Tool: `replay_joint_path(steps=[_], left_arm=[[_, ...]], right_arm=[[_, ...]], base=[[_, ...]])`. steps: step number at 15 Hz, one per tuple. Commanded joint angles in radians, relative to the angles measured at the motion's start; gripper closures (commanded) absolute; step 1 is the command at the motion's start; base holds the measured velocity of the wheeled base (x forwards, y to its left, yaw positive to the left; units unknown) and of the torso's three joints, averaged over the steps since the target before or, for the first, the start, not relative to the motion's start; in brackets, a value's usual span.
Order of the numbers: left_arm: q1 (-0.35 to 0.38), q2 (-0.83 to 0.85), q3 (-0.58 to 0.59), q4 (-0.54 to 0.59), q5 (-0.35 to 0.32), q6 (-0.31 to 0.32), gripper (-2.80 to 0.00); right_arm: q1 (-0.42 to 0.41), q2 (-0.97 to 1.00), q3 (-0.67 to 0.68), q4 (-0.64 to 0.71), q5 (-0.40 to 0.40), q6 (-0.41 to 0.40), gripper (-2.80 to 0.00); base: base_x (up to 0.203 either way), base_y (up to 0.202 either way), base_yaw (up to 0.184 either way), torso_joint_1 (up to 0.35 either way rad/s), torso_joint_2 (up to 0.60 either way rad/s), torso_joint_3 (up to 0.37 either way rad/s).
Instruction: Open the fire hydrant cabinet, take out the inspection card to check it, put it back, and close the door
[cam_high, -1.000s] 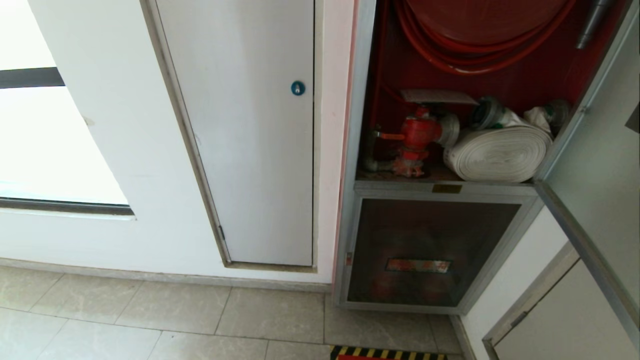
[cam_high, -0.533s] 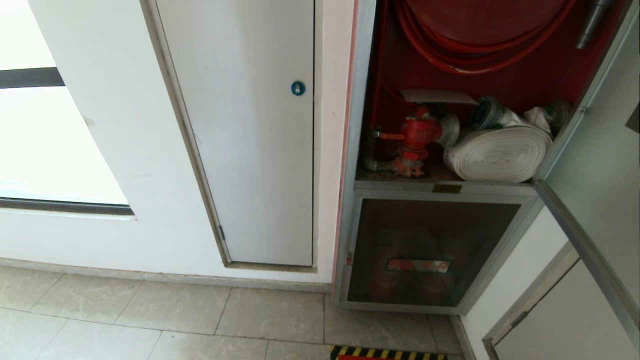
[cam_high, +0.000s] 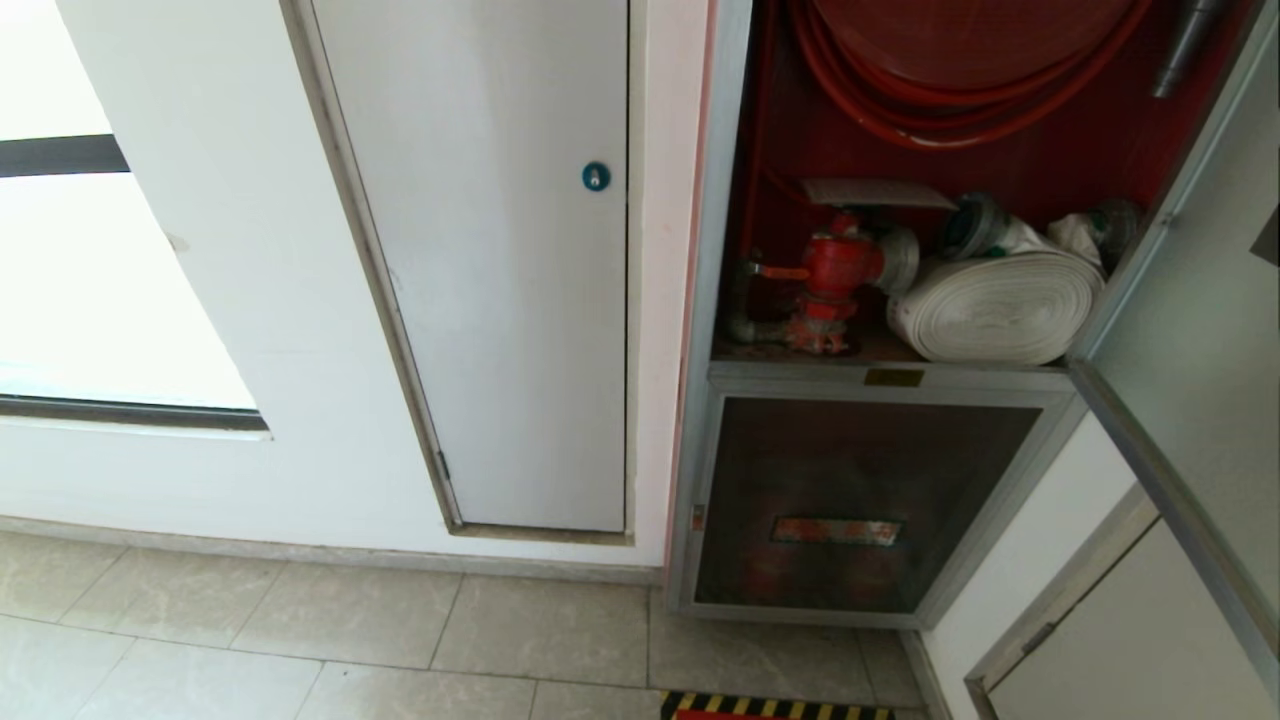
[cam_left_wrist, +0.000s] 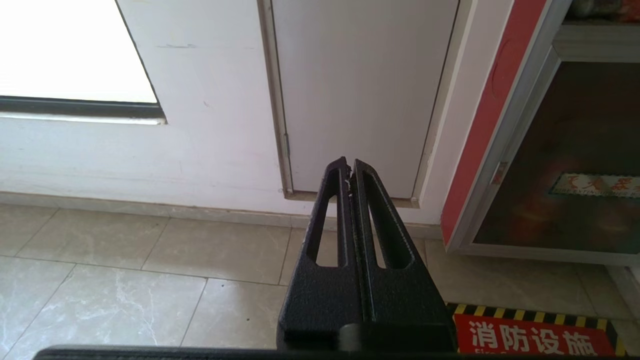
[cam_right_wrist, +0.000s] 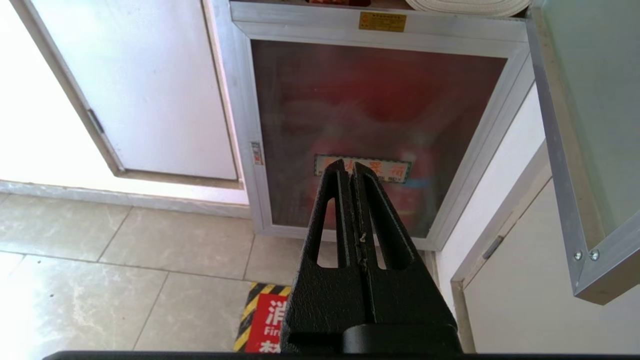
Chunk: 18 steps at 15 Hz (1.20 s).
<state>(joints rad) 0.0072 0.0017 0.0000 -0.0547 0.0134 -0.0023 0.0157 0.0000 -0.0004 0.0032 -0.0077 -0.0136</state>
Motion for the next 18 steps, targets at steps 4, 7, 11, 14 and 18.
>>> replay_joint_path(steps=[4,7,11,14,18], left_arm=[[0.0,0.0,0.018,-0.001,0.0,0.001,0.0],[0.0,0.0,0.018,-0.001,0.0,0.001,0.0],[0.0,0.0,0.018,-0.001,0.0,0.001,0.0],[0.0,0.0,0.018,-0.001,0.0,0.002,0.0],[0.0,0.0,0.018,-0.001,0.0,0.001,0.0]], right_arm=[[0.0,0.002,0.0,0.0,0.001,-0.002,0.0],[0.001,0.002,0.0,0.0,0.0,0.004,0.0],[0.0,0.002,0.0,0.0,0.0,0.007,0.0],[0.001,0.002,-0.001,0.0,0.0,0.007,0.0],[0.001,0.002,0.0,0.0,0.0,0.007,0.0]], base=[[0.0,0.0,0.0,0.0,0.0,0.0],[0.0,0.0,0.0,0.0,0.0,0.0],[0.0,0.0,0.0,0.0,0.0,0.0],[0.0,0.0,0.0,0.0,0.0,0.0],[0.0,0.0,0.0,0.0,0.0,0.0]])
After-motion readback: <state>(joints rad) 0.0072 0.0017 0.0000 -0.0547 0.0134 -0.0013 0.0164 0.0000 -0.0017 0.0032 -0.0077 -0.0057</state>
